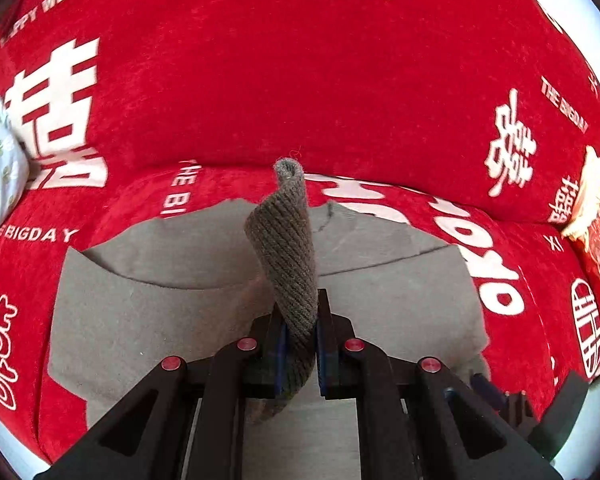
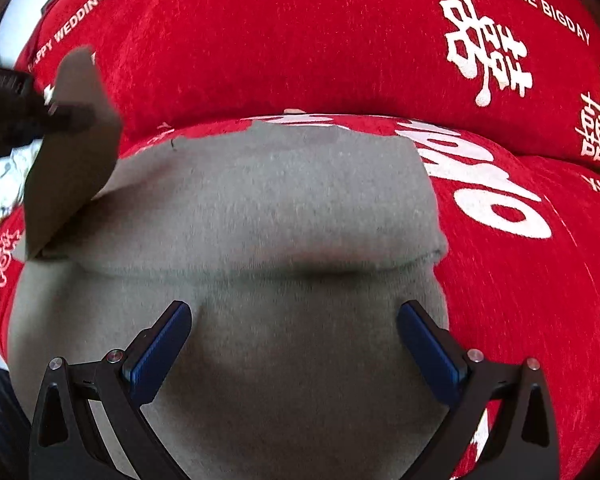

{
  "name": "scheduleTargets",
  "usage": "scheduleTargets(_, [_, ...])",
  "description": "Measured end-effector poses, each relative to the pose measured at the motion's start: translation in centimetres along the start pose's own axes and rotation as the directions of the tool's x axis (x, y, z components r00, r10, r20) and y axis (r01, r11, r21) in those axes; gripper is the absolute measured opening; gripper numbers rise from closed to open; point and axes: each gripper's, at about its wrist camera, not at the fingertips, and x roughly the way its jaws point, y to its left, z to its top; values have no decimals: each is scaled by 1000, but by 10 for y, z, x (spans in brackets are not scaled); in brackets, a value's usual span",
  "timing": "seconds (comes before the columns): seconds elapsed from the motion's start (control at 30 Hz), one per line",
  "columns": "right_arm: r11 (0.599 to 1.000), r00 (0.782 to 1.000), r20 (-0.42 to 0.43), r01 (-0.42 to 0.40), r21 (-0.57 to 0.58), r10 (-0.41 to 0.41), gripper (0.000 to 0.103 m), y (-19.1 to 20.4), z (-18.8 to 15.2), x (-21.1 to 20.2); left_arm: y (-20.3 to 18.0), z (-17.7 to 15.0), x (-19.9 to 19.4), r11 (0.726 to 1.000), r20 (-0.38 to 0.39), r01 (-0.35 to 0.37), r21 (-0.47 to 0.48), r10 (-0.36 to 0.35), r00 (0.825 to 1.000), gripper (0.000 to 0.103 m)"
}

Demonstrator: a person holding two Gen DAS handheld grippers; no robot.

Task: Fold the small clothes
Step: 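Lay the sleeve flat over the sweater body and open the left gripper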

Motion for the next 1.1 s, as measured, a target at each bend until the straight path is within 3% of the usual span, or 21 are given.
scheduleTargets(0.23, [996,999,19,33,-89,-31,103,11,-16,-5,-26,3,3,999,-1,19,26,-19,1000,12])
scheduleTargets(0.73, [995,999,39,9,-101,-5,103,4,-26,-12,-78,3,9,993,-19,71,95,-70,997,12])
scheduleTargets(1.1, [993,998,61,8,-118,0,103,3,-33,-17,-96,2,35,983,-99,159,93,-149,984,12])
